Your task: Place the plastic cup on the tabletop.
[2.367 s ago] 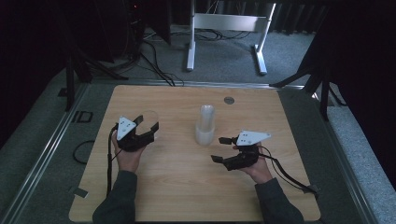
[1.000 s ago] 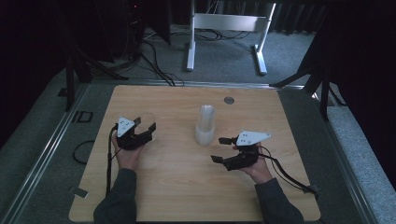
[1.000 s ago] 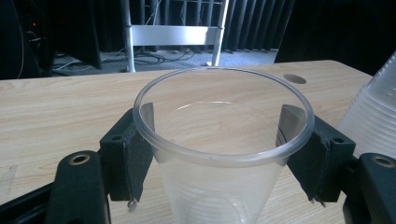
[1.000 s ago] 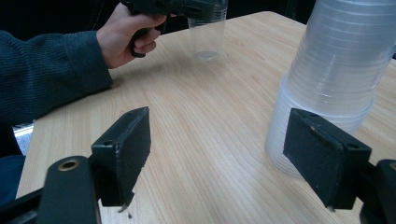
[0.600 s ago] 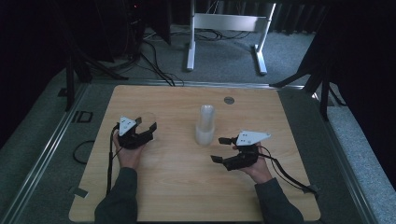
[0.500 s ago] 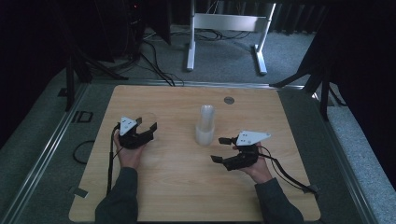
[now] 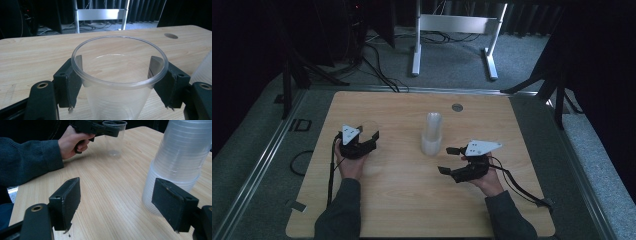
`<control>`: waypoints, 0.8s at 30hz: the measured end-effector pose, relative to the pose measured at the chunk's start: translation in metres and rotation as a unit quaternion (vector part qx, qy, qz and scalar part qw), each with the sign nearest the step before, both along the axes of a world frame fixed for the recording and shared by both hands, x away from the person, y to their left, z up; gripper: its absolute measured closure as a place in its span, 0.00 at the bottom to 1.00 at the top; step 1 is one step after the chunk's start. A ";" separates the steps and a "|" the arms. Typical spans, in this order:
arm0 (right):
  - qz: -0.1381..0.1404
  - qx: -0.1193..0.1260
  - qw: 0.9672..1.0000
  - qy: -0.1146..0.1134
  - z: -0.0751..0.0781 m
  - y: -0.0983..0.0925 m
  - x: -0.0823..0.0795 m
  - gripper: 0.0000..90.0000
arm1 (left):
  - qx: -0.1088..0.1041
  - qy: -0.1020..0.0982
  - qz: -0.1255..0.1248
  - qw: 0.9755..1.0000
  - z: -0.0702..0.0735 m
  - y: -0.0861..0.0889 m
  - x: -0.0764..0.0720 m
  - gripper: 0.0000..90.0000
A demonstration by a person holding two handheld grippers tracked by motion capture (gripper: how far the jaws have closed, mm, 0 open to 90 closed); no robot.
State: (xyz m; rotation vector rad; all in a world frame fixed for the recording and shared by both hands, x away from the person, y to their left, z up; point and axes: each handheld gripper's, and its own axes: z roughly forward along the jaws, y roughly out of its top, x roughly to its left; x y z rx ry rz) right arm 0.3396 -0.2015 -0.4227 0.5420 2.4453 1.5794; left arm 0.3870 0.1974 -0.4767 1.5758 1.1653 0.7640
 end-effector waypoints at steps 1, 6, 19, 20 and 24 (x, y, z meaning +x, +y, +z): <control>0.000 0.000 1.000 0.000 0.000 0.000 0.000 0.25 | 0.002 0.002 0.003 1.000 -0.001 0.000 0.000 0.32; 0.001 -0.001 1.000 0.000 -0.001 0.000 0.000 0.25 | 0.001 0.004 0.009 1.000 -0.004 -0.002 0.003 0.32; 0.000 0.001 1.000 0.001 0.000 0.000 0.000 0.25 | 0.007 0.012 0.013 1.000 -0.008 -0.003 0.006 0.31; 0.000 0.001 1.000 0.001 0.000 0.000 0.000 0.25 | 0.007 0.013 0.012 1.000 -0.009 -0.003 0.006 0.31; 0.000 0.000 1.000 0.001 -0.001 0.000 0.000 0.25 | 0.009 0.018 0.009 1.000 -0.010 -0.003 0.006 0.31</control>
